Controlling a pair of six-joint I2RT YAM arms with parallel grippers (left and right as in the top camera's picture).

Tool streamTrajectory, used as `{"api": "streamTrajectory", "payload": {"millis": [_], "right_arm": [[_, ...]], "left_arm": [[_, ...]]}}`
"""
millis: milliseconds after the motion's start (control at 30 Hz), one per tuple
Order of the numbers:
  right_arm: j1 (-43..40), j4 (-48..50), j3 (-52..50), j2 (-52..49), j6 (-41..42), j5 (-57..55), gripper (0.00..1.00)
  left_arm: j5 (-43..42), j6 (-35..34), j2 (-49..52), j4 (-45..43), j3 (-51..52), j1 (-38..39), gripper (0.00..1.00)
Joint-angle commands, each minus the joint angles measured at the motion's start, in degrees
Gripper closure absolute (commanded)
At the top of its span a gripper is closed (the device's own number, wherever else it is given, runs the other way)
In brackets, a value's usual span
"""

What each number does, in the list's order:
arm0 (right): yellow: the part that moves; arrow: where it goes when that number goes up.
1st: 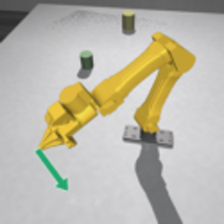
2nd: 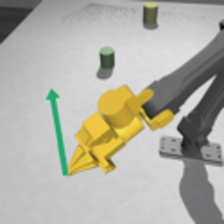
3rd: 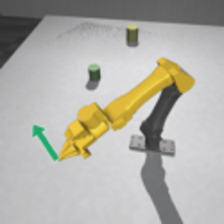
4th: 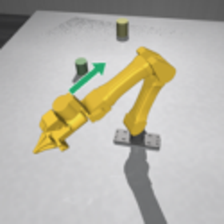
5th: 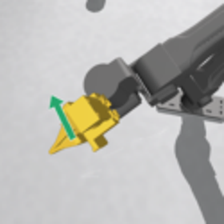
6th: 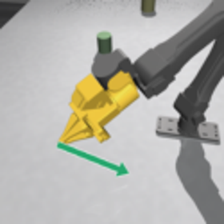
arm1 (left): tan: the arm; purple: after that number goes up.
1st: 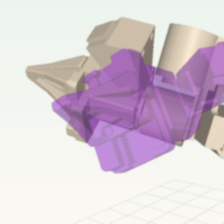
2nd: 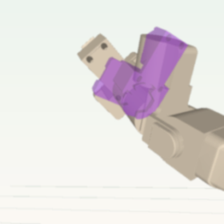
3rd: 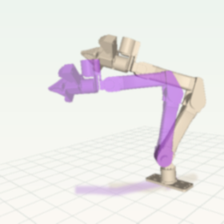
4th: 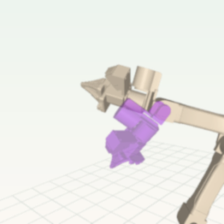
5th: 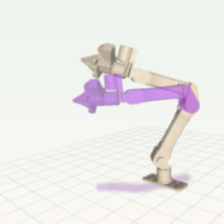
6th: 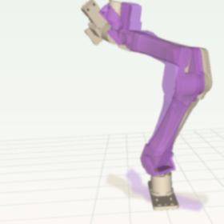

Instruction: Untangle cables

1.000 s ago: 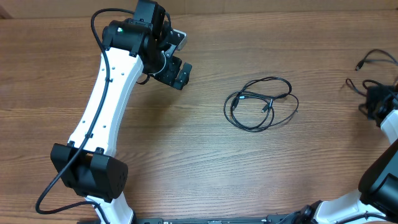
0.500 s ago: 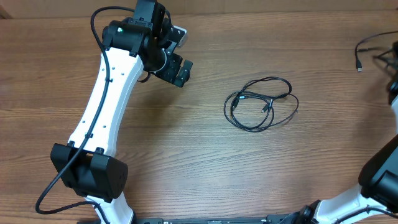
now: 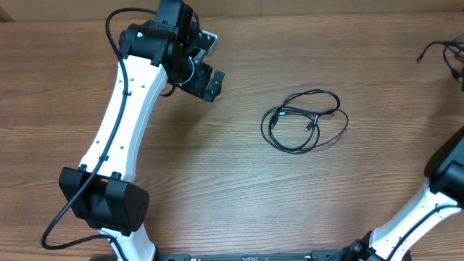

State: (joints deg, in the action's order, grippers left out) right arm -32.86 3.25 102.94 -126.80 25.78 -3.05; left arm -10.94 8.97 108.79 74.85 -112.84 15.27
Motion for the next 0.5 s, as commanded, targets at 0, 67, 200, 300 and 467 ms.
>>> {"api": "streamTrajectory", "payload": {"millis": [0, 67, 200, 300, 467], "right_arm": [[0.0, -1.4, 1.5, -6.7, -0.5, -0.7, 0.96], [0.1, -3.5, 1.5, -9.4, -0.3, -0.3, 0.96], [0.5, -7.8, 1.5, -12.8, 0.5, 1.6, 0.96], [1.2, -10.3, 1.4, -13.8, 1.8, 1.8, 0.96], [2.8, -11.5, 1.3, -14.3, 1.8, 1.8, 0.96]], "left_arm": [[-0.7, -0.8, 0.2, 0.4, 0.2, 0.1, 0.00], [-0.7, -0.9, 0.2, -0.2, 0.2, 0.1, 0.00], [-0.7, -0.9, 0.2, -2.2, 0.2, 0.1, 0.00], [-0.7, -0.9, 0.2, -2.7, 0.2, 0.1, 0.00], [-1.0, -0.9, 0.2, -2.2, 0.2, 0.1, 0.00]]}}
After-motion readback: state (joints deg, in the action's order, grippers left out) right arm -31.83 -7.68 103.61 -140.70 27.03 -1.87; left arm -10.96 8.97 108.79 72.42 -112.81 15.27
